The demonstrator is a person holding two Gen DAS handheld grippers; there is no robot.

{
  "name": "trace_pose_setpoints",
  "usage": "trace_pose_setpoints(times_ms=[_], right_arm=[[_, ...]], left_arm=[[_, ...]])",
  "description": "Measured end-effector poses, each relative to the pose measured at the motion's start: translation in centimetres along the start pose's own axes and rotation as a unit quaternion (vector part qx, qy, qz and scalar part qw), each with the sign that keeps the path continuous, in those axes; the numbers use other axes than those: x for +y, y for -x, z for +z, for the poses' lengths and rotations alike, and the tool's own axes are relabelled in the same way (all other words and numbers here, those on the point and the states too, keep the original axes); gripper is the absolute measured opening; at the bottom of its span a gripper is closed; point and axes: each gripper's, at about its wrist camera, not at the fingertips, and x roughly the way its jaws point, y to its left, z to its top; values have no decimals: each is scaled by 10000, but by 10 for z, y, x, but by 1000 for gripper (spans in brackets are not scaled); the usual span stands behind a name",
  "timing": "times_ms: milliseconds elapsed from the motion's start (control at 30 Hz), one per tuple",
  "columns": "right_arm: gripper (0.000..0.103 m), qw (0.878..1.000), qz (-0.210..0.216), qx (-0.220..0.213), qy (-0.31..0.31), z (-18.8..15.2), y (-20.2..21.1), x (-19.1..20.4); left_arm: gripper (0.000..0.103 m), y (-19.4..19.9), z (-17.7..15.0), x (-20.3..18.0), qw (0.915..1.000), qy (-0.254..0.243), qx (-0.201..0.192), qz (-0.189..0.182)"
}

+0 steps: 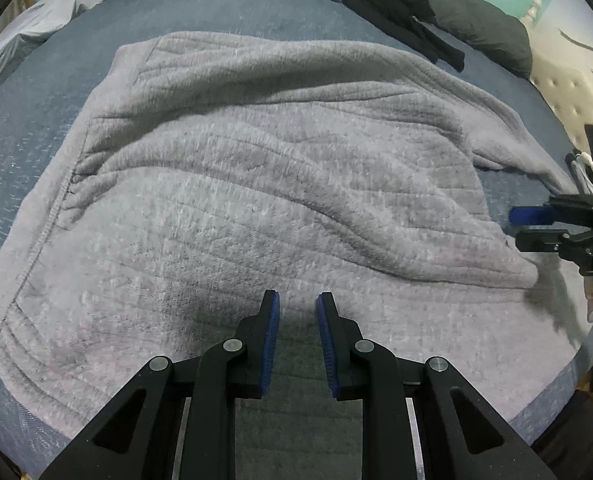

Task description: Fold clothes

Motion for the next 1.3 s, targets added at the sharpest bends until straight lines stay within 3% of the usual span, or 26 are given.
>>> trace_pose_setpoints(times_ms=[67, 167, 200, 267, 367, 533, 767, 900, 1067, 1200, 1300], right_arm=[[41, 9998, 103, 65, 183, 3, -6, 8], [10, 9992, 63, 224, 336, 6, -15, 13], [7, 9997, -100, 117, 195, 7, -12, 10], [5, 9990, -426, -98, -88, 9, -6, 4], [3, 9959, -554, -565, -439, 12, 16, -12], [3, 9965, -601, -381, -431, 8, 12, -14], [10, 9892, -436, -961, -1015, -14, 63, -43], [32, 9834, -944, -973, -1210, -66, 123, -76], [38, 9647, -1780, -890, -1728, -159, 200, -138], [39, 9388, -2492, -593, -2304, -235, 236, -177], [45, 9146, -2818, -756, -2800, -283, 262, -197]], left_arm=[[22, -4, 0, 0, 10000, -28, 12, 7], [22, -6, 0, 0, 10000, -38, 24, 17], [22, -6, -1, 1, 10000, -41, 28, 21], [22, -7, -1, 1, 10000, -48, 36, 27], [22, -9, -1, 2, 10000, -51, 48, 34], [22, -12, -1, 3, 9999, -47, 81, 48], [22, -14, 0, 0, 9998, -122, 133, 121], [22, -15, 1, -1, 9996, -167, 161, 162], [22, -16, 2, -3, 9993, -237, 176, 210], [22, -18, 3, -4, 9991, -253, 205, 268], [22, -19, 4, -6, 9988, -279, 231, 330]])
